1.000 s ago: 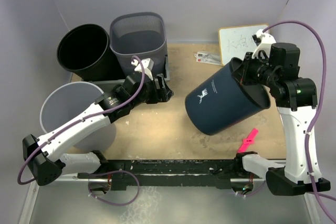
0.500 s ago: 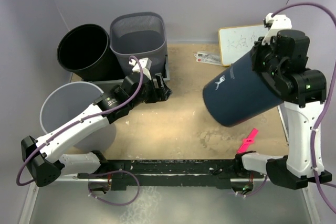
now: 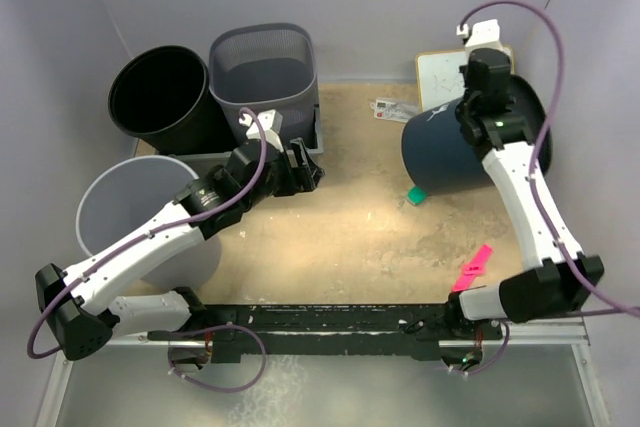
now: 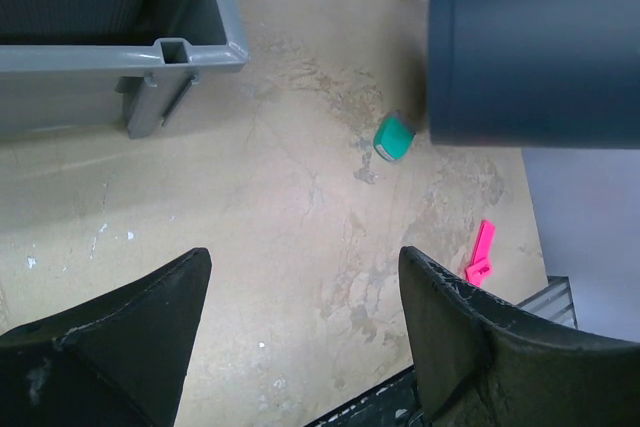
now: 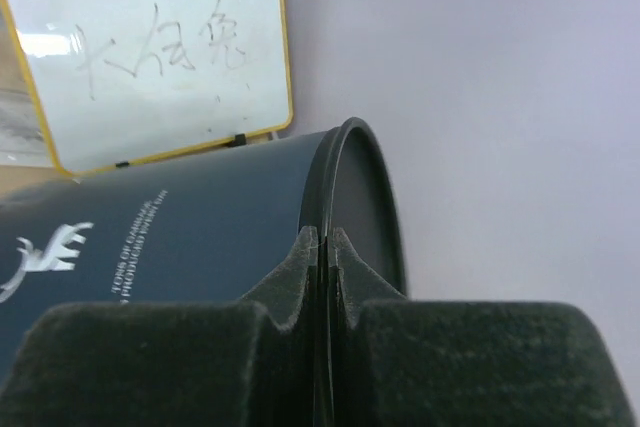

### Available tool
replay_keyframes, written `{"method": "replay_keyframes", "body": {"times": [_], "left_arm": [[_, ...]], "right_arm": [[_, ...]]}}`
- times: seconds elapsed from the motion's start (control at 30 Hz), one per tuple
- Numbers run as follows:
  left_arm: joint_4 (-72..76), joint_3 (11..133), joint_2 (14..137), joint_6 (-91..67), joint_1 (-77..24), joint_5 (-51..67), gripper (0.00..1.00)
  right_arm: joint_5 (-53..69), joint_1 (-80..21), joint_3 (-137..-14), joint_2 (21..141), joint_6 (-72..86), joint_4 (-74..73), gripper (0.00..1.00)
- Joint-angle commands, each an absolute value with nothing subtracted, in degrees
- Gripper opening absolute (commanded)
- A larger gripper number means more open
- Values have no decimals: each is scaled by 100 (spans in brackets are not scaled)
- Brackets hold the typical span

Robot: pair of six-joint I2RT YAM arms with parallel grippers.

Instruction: Turn the large container upside down

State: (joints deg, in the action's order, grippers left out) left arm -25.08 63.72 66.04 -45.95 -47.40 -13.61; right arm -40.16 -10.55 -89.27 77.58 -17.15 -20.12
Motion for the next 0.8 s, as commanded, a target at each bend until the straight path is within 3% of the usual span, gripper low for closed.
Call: {"method": "replay_keyframes", "body": {"times": [0.0,0.47,0.77], "left_arm": [[-2113,6216,6441,-4728,-4755,-1415,73],[-1700,5874,6663,-4765,-4755,-1222,73],[-1022,5942,7369,-4851,-4755,-753,73]], "right_arm": [[-4572,-1072,-8618,7757,-2731,544,0],[-4154,-1181,-8348,7804,-2715,306,0],[-4082,-2044,-8497,8102,-3055,-9,0]]}}
